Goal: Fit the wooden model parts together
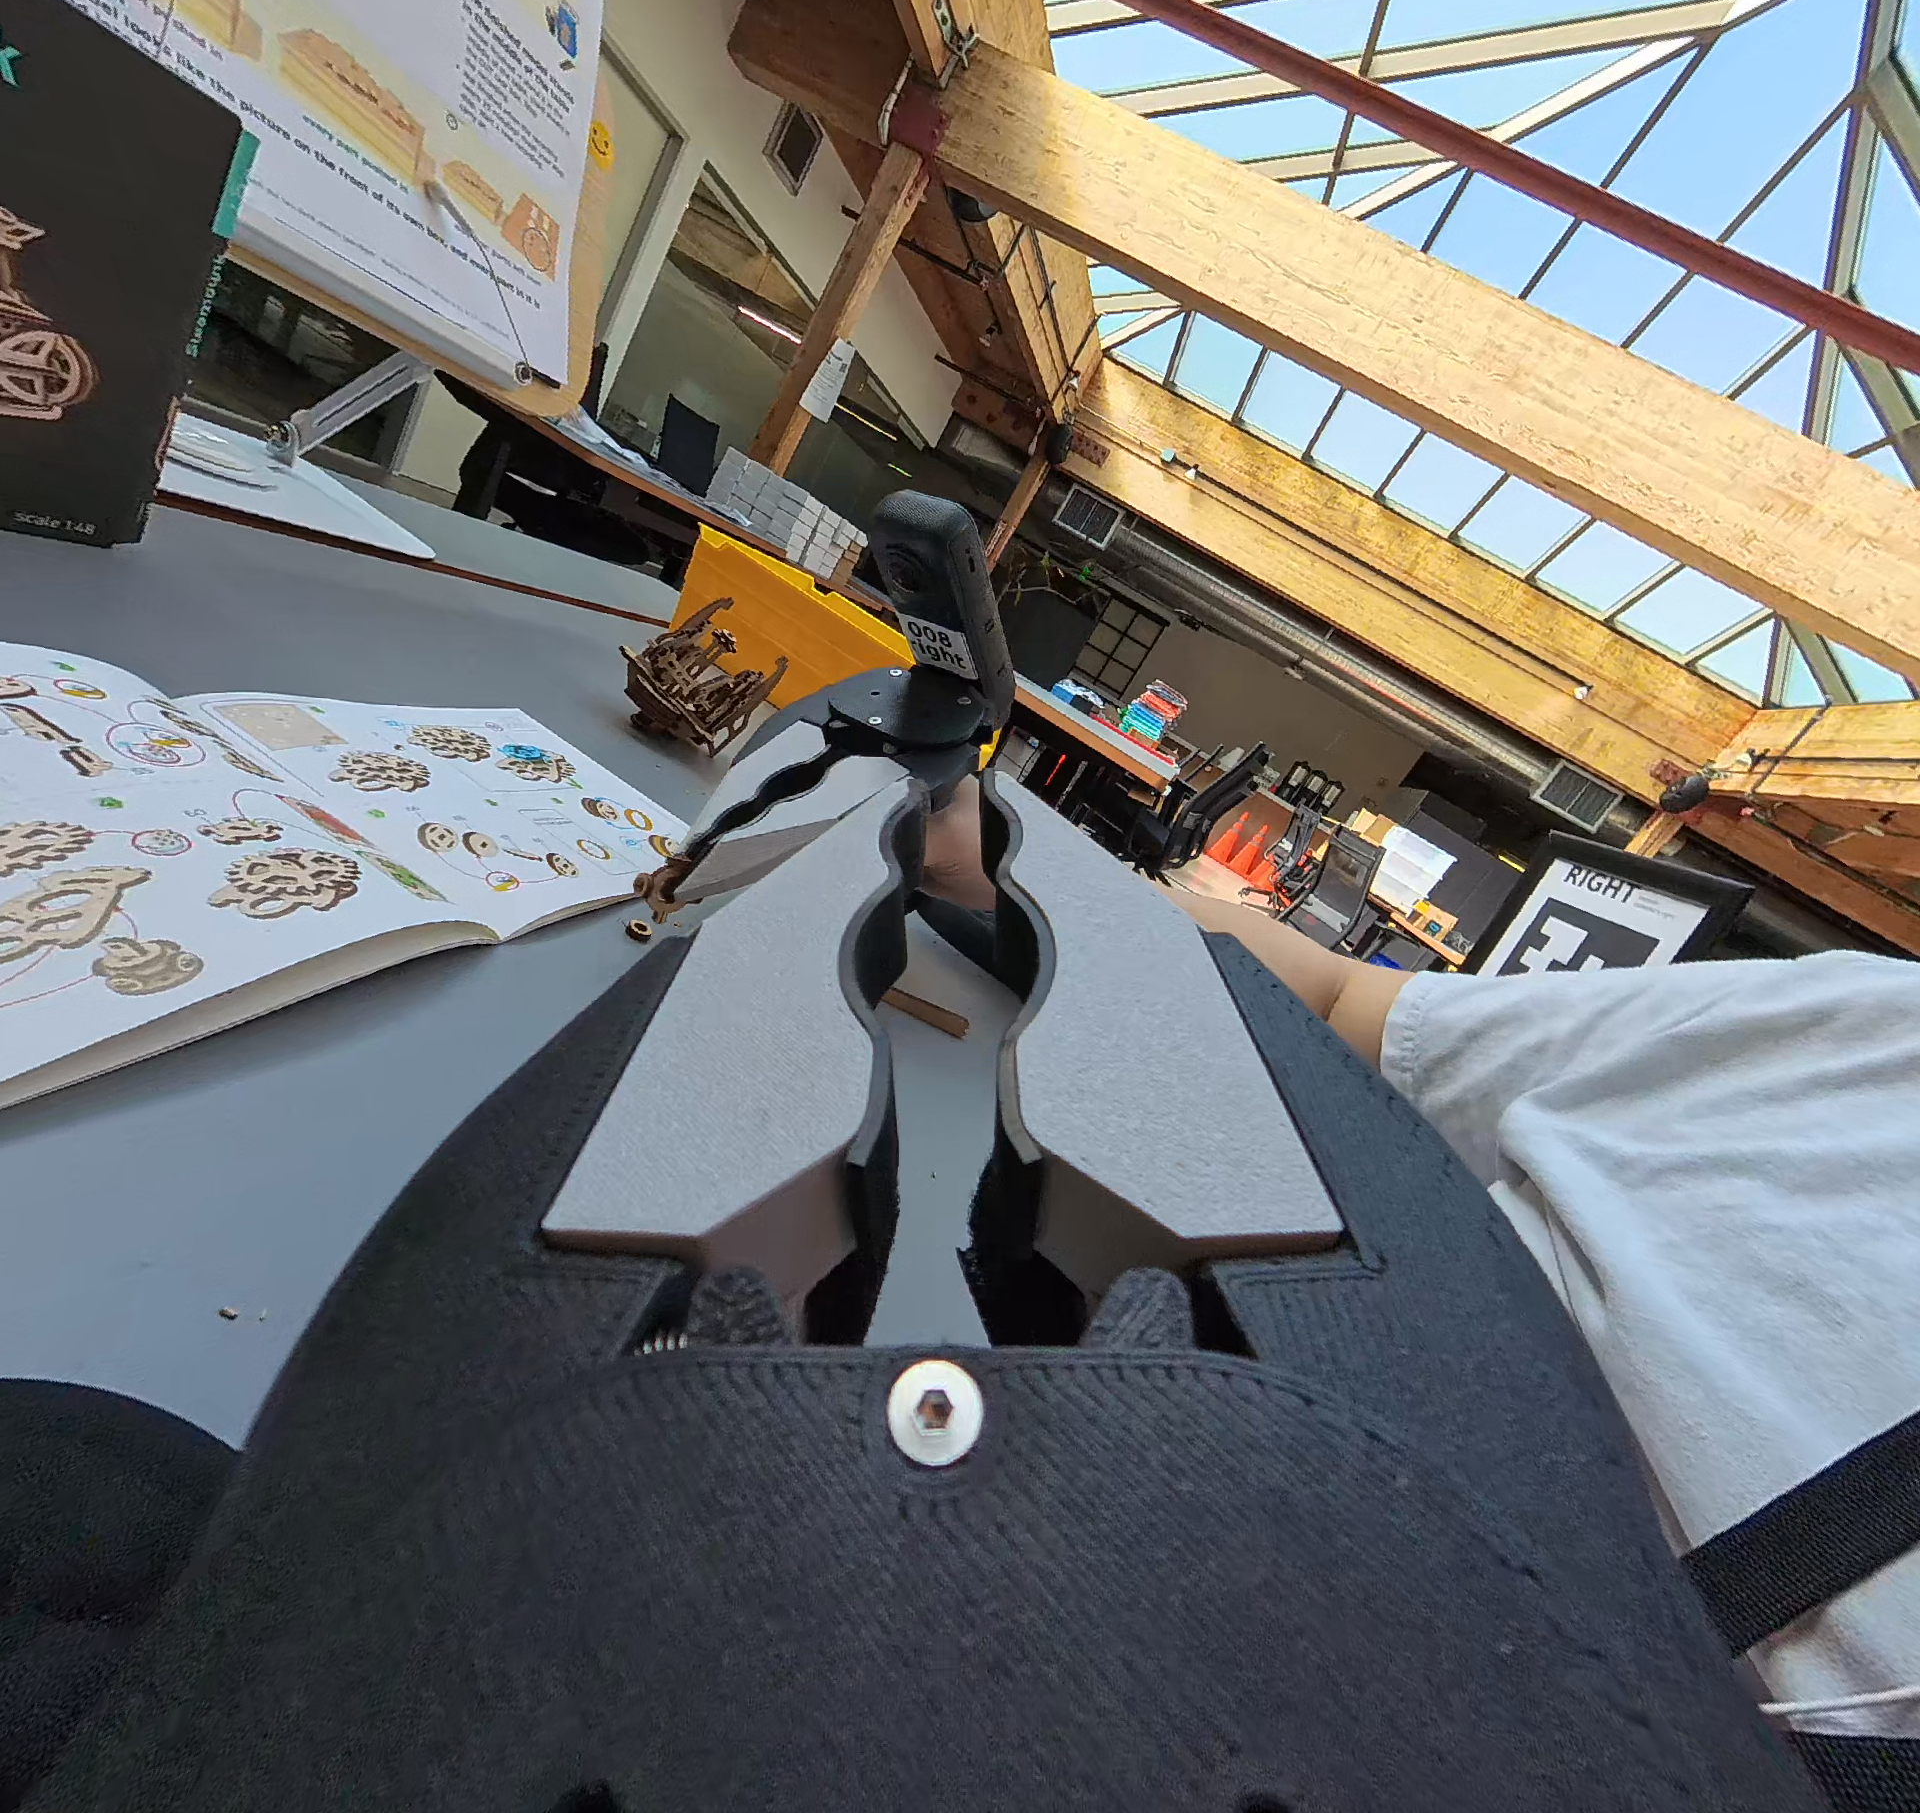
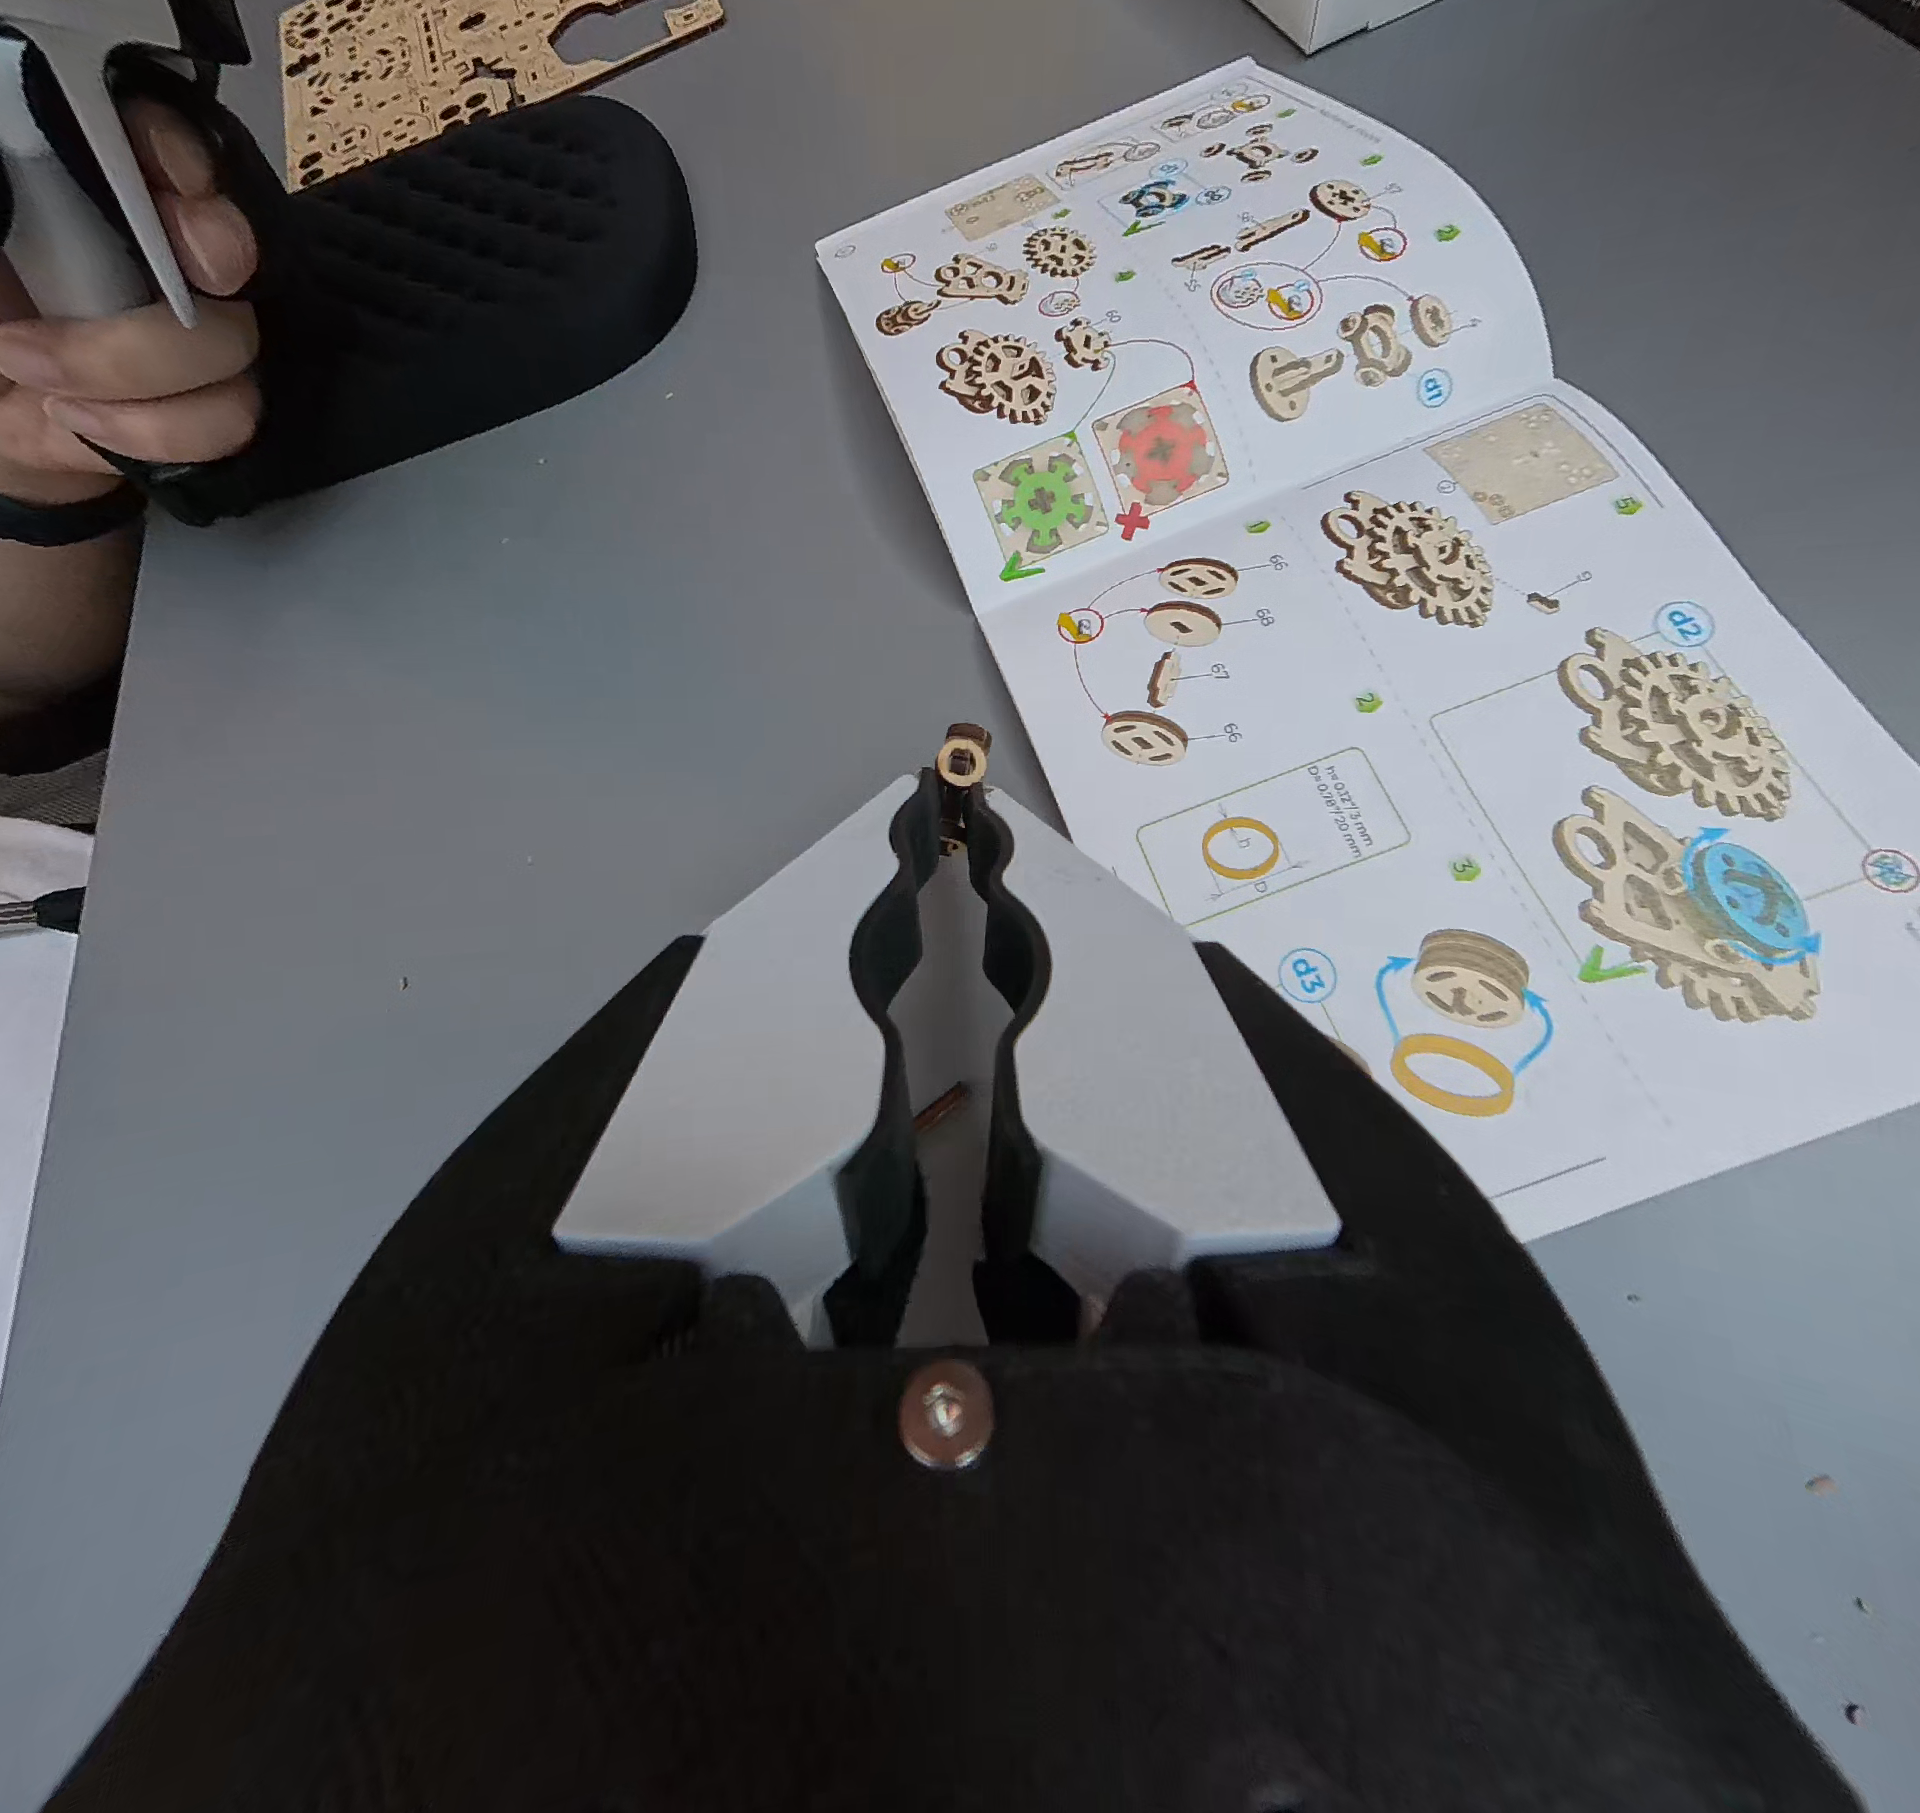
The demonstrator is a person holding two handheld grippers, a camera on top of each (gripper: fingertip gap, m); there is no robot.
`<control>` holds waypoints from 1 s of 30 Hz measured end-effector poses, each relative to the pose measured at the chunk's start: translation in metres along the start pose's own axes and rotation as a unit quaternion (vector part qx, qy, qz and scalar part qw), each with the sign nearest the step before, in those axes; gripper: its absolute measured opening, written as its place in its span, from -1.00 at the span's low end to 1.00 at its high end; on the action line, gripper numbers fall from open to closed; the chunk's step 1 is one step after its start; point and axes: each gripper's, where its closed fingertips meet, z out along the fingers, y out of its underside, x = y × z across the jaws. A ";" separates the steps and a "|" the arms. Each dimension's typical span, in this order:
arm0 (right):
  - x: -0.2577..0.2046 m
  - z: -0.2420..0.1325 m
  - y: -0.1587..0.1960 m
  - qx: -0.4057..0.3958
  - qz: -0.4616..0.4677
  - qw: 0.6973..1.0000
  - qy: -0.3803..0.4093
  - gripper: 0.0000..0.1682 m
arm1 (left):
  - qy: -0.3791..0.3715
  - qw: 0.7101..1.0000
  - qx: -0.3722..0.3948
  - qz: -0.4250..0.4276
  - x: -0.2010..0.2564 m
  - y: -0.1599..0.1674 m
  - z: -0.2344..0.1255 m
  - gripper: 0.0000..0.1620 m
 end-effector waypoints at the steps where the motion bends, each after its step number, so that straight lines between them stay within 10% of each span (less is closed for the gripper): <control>1: 0.002 0.001 0.000 0.001 -0.002 1.000 0.005 -0.97 | 0.002 1.000 0.000 -0.003 0.000 0.000 0.000 -0.92; 22: 0.008 0.004 0.007 -0.035 -0.052 0.997 0.035 -0.97 | -0.009 0.997 -0.067 0.043 0.001 0.014 0.007 -0.94; 26: 0.007 0.005 0.006 -0.040 -0.059 0.997 0.038 -0.97 | -0.042 0.960 -0.204 0.188 -0.007 0.018 0.018 -1.00; 30: 0.007 0.004 0.007 -0.044 -0.062 0.996 0.036 -0.97 | -0.066 0.853 -0.357 0.374 -0.059 0.026 0.044 -0.99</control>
